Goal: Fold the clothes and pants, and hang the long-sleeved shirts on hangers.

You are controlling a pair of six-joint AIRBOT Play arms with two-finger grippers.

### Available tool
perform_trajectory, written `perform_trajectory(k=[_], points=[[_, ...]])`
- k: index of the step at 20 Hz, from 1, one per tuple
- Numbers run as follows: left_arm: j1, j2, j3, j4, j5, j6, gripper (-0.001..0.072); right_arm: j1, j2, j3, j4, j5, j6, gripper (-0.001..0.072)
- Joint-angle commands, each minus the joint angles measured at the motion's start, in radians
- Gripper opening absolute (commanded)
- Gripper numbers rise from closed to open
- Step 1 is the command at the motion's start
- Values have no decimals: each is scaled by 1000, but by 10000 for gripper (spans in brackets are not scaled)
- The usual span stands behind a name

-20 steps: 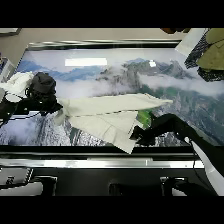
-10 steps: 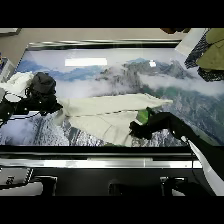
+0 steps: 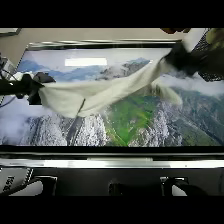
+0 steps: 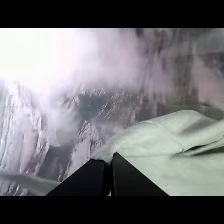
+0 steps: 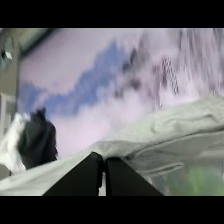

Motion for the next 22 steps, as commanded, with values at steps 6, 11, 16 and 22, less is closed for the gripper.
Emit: perform_trajectory(k=[6,11,16,22], points=[[129,320,256,5,-98,-142,17,-200,233,440,-101,89,71,35],[254,466,256,6,-43,-217,17,-200,324,440,-255,222,206,34],[264,502,254,5,66,-228,17,-200,248,426,-237,102,290,34],[60,349,48,19,66,-162,17,-14,-136,314,-189,-193,228,35]])
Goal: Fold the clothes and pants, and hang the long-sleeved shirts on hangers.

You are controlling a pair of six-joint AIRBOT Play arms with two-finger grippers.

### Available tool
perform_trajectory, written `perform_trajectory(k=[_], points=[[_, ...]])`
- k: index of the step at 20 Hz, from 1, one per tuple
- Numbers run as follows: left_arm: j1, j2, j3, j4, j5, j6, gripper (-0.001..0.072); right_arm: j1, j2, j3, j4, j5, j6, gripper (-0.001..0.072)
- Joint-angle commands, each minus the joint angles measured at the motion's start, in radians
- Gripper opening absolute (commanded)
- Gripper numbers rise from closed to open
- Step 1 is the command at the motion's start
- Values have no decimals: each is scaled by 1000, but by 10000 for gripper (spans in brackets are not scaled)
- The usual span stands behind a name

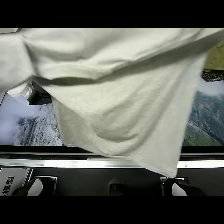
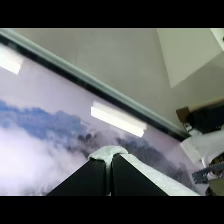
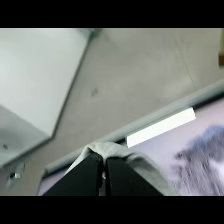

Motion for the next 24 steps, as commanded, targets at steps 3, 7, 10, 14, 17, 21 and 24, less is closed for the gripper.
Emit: perform_trajectory(k=[3,7,10,14,17,21,24], points=[[-239,-231,-260,124,46,42,17,212,-397,-175,-66,-127,-51,35],[-316,-479,-351,149,122,32,17,273,-692,-175,-58,-79,-11,35],[-335,-615,-350,138,165,31,17,277,-800,-175,-8,-65,15,36],[-334,-666,-349,135,169,32,17,249,-798,-174,-2,-116,-90,385],[-321,-652,-341,135,167,33,17,145,-724,-174,1,-328,-212,488],[-301,-646,-325,135,137,36,17,-48,-626,-185,-10,-585,-357,484],[-298,-646,-325,138,122,36,17,-134,-520,-360,-16,-598,-394,476]])
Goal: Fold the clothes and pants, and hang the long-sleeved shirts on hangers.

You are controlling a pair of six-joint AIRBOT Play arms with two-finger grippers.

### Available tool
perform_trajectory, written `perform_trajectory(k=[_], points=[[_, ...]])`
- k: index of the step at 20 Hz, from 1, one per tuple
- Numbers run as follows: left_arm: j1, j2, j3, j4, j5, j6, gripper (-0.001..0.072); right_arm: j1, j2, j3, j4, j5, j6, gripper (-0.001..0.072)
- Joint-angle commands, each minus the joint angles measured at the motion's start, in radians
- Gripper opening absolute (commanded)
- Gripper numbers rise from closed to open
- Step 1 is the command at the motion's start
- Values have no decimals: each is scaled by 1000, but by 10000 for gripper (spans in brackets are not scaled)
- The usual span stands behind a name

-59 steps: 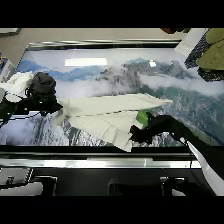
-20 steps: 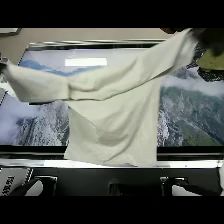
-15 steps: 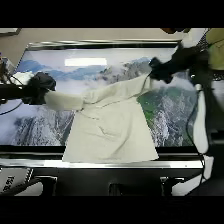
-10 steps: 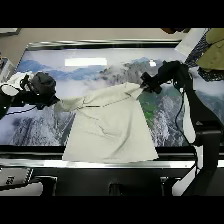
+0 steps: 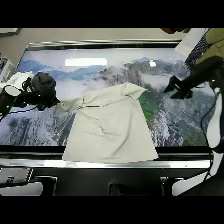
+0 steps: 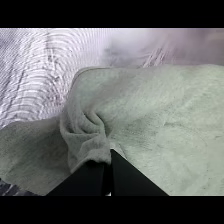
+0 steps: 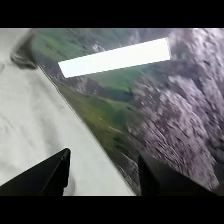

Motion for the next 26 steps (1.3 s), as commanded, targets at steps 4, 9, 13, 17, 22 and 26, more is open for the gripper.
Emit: perform_trajectory(k=[4,9,13,17,22,26], points=[[5,0,3,2,-16,1,17,-99,245,-533,-24,-40,-126,475],[5,-3,3,2,-15,1,17,-99,348,-933,-1,44,-206,474],[4,-3,3,2,-16,1,17,-99,375,-1118,62,122,-270,474],[4,-3,3,2,-16,1,17,-99,375,-1221,88,197,-285,437],[4,-3,3,2,-16,1,17,-99,375,-1263,119,221,-303,330],[5,-2,3,2,-24,1,17,-101,375,-1147,159,234,-290,34]])
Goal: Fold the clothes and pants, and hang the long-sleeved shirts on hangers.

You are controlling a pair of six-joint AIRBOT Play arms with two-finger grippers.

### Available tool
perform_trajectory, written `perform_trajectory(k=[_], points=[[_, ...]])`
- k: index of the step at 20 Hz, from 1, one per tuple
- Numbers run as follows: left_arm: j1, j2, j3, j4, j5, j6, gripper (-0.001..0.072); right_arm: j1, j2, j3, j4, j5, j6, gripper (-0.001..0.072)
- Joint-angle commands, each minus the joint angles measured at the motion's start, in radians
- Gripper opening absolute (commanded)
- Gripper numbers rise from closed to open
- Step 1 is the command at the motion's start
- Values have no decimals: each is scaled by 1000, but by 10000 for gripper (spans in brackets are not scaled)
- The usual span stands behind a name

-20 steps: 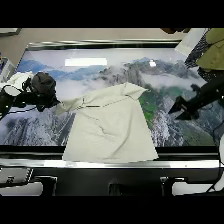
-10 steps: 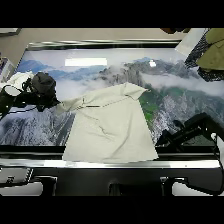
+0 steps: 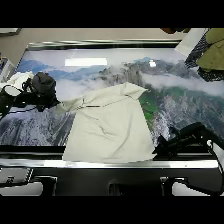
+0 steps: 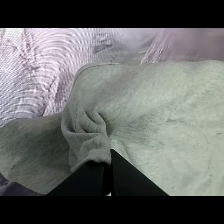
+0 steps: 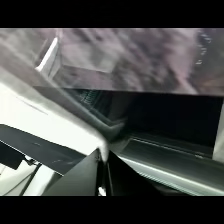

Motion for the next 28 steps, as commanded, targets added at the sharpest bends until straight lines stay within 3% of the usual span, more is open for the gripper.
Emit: perform_trajectory(k=[1,4,7,10,14,15,16,17,18,20,24,28], points=[[0,-1,1,0,-14,0,17,-2,0,165,23,20,40,34],[0,-1,1,2,-51,0,17,-2,-10,530,-24,145,210,34],[0,-8,-3,8,-106,0,17,1,-55,865,-89,397,384,33],[-11,-20,-10,8,-138,0,17,21,-131,983,-91,470,465,34],[-35,-26,-39,8,-138,-1,18,134,-256,983,-109,399,468,40],[-37,-25,-41,7,-143,-1,17,154,-277,983,-108,390,469,86],[-37,-25,-41,8,-148,0,17,167,-285,983,-106,389,468,189],[-37,-24,-41,8,-150,0,17,167,-275,983,-101,390,452,384],[-35,-23,-41,8,-154,0,17,157,-253,983,-104,383,426,483],[-33,-23,-41,8,-170,1,18,113,-185,983,-133,323,369,486],[-29,-23,-41,7,-191,32,18,4,-58,924,-196,50,246,476],[-29,-23,-41,7,-190,32,18,10,112,560,-72,53,224,476]])
